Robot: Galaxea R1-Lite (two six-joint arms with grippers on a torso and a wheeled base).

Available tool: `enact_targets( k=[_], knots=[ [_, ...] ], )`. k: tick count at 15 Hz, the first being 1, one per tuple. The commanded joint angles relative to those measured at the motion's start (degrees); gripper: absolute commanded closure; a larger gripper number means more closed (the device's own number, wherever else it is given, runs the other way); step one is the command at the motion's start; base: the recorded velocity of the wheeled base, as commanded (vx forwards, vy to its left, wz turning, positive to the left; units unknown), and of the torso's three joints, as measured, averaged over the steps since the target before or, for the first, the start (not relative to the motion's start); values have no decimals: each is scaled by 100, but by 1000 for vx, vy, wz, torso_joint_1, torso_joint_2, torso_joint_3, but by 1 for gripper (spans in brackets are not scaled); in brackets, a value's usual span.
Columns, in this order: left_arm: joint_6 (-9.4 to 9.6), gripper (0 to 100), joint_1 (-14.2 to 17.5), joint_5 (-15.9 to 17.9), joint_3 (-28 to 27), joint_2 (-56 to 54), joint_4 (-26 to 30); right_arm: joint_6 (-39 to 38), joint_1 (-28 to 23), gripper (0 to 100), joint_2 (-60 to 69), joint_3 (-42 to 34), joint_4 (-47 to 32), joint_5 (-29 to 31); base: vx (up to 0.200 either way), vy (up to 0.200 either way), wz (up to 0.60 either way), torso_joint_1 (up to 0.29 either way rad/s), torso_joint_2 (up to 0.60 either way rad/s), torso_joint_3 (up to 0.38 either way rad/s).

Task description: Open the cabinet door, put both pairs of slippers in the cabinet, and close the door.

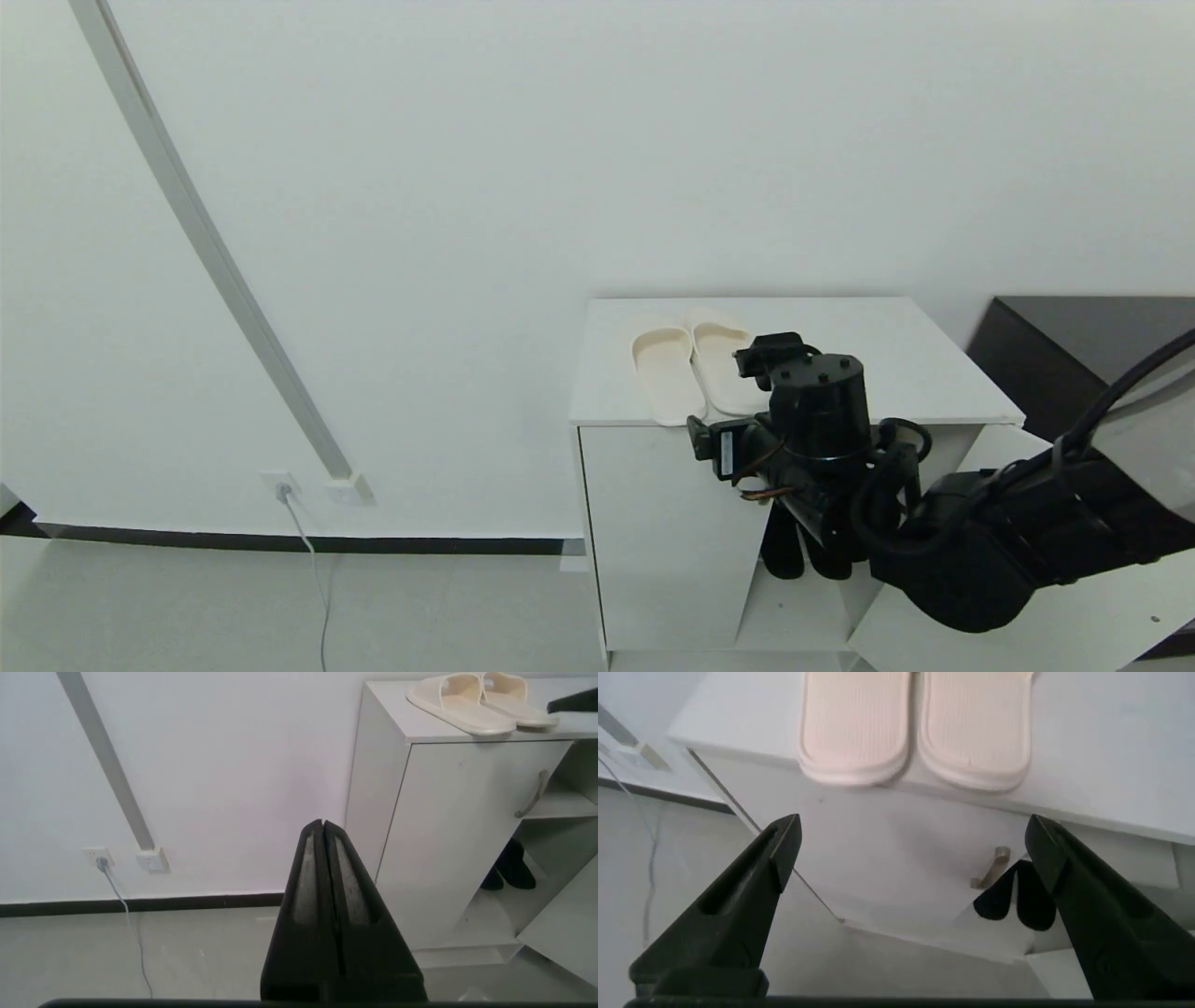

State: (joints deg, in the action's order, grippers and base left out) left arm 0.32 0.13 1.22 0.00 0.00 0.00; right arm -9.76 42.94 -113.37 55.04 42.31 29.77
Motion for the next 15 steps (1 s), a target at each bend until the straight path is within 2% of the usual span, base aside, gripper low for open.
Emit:
enact_targets(
  k=[1, 9, 12, 15],
  knots=[
    [-14, 100, 4, 1, 0, 0, 0, -17, 13, 0, 184, 24, -13, 3, 200, 0, 0, 2, -2, -2],
    [-14, 100, 4, 1, 0, 0, 0, -8, 198, 0, 158, -327, 330, 11, 200, 0, 0, 2, -1, 3],
    [-14, 100, 4, 1, 0, 0, 0, -8, 180, 0, -45, -283, 409, -15, 0, 0, 0, 0, 0, 0],
    [-14, 100, 4, 1, 0, 0, 0, 54, 39, 0, -607, 191, 699, -77, 0, 0, 0, 0, 0, 0]
  ],
)
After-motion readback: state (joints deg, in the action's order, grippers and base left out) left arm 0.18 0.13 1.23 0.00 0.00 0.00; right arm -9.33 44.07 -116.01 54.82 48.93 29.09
